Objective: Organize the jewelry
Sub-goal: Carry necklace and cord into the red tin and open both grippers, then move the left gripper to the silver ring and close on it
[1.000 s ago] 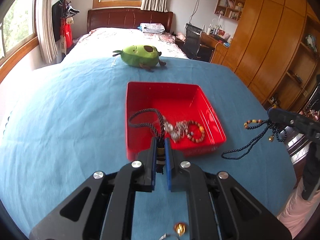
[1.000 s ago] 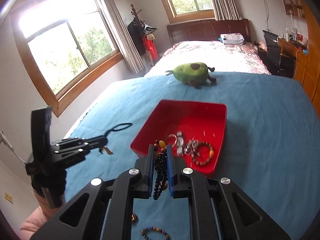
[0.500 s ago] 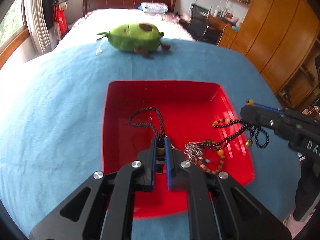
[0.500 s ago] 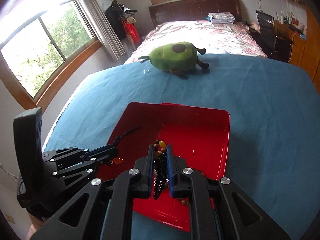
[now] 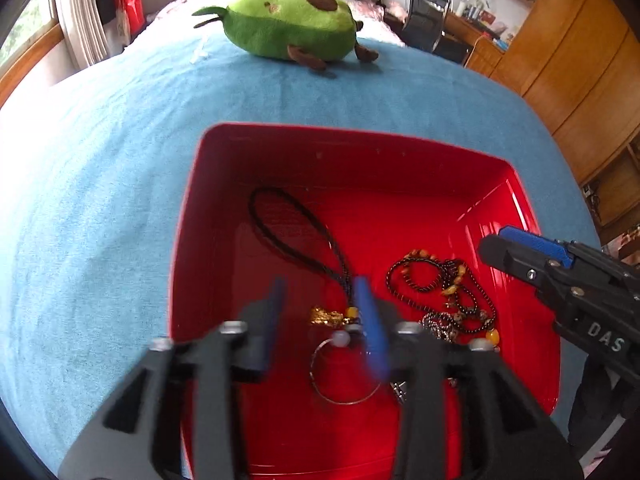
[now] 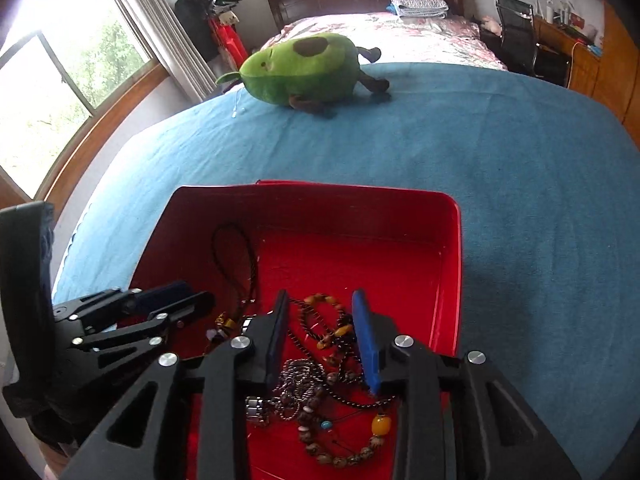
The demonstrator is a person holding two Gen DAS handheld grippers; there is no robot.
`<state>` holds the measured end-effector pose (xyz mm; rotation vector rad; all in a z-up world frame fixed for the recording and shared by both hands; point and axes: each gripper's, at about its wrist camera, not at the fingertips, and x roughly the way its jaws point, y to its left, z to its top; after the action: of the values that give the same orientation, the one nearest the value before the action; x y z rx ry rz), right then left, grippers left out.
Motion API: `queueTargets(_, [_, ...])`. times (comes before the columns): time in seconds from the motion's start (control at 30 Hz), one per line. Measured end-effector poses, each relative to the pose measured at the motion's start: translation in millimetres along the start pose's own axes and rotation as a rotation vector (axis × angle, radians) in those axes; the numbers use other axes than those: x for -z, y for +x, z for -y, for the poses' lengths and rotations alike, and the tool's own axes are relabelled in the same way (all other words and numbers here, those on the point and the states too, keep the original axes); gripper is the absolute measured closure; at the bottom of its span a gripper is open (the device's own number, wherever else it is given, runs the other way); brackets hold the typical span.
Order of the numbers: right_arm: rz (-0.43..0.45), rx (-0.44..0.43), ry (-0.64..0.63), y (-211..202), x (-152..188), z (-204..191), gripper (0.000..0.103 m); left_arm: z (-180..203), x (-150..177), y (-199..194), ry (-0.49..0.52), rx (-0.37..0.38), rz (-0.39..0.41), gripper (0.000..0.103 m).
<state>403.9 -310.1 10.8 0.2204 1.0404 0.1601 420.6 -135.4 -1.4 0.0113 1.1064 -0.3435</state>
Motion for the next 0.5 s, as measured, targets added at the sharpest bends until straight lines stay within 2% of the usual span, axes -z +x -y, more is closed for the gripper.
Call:
queueTargets(0.2, [0.056, 0.025, -0.019, -35, 15, -2, 0.068, -6, 8, -36, -0.016, 0.001, 0.079, 0.058])
queueTargets(0.23, [0.066, 0.026, -0.024, -43, 19, -4, 0.066, -7, 14, -48, -0.016, -0.009, 0.107, 0.055])
queueTargets(0.3, [0.093, 0.048, -0.041, -62, 32, -6, 0.056, -10, 24, -67, -0.019, -0.031, 0.141, 0.043])
queueTargets(0.37, [0.119, 0.084, -0.057, -82, 50, -10, 0.04, -12, 39, -88, -0.02, -0.031, 0.176, 0.033])
queueTargets(0.4, [0.128, 0.092, -0.067, -91, 59, -12, 0.038, -13, 49, -98, -0.015, -0.037, 0.187, 0.031])
queueTargets(0.43, [0.132, 0.093, -0.072, -97, 65, -13, 0.031, -15, 60, -108, -0.015, -0.052, 0.195, 0.026])
queueTargets(0.47, [0.137, 0.09, -0.078, -108, 79, -15, 0.024, -18, 68, -115, -0.018, -0.059, 0.205, 0.025])
queueTargets(0.5, [0.139, 0.086, -0.084, -113, 86, -16, 0.021, -21, 81, -125, -0.019, -0.065, 0.218, 0.024])
